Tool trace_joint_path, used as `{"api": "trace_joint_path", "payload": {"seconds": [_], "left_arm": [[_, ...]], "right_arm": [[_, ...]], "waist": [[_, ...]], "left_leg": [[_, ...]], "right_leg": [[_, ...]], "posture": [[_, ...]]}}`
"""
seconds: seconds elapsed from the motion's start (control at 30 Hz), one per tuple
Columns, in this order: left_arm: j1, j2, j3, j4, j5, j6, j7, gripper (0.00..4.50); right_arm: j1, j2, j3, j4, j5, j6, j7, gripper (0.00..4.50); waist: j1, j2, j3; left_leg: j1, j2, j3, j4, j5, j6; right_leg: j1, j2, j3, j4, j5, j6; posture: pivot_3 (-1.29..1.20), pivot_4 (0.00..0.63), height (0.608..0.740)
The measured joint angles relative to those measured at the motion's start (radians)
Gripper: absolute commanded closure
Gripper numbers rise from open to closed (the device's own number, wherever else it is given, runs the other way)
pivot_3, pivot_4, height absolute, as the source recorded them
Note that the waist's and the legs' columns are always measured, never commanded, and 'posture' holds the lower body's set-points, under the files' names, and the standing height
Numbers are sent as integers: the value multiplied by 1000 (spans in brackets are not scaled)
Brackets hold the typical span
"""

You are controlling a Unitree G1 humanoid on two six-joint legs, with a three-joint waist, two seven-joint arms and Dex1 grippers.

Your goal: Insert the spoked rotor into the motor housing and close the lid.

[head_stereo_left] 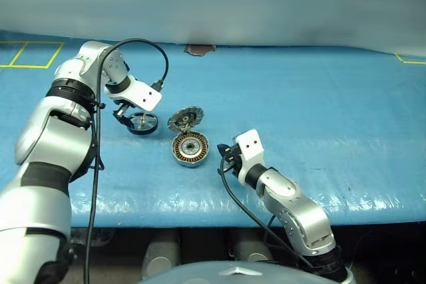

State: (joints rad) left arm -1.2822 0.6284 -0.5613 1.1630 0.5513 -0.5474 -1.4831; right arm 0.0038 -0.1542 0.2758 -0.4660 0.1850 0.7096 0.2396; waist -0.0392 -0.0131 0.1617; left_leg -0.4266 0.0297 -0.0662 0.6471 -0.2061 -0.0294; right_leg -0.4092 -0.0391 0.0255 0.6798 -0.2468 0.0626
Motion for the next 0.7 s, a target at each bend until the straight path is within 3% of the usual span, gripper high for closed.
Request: {"api": "trace_joint_path", "payload": {"seconds": [0.1,0.7], "left_arm": [[0,-14,0,2,2,7,24,1276],[0,-37,-20,55,68,57,105,1276]], "right_arm": [[4,-2,0,-4,0,2,1,4500],[23,-1,1,-24,0,22,-8,4500]], "waist": [[1,0,0],[0,0,0]], "left_leg": [[0,0,0,0,0,0],[0,0,0,0,0,0]], "right_leg": [[0,0,0,0,0,0],[0,0,0,0,0,0]], "posture": [[0,150,740],[0,150,740]]}}
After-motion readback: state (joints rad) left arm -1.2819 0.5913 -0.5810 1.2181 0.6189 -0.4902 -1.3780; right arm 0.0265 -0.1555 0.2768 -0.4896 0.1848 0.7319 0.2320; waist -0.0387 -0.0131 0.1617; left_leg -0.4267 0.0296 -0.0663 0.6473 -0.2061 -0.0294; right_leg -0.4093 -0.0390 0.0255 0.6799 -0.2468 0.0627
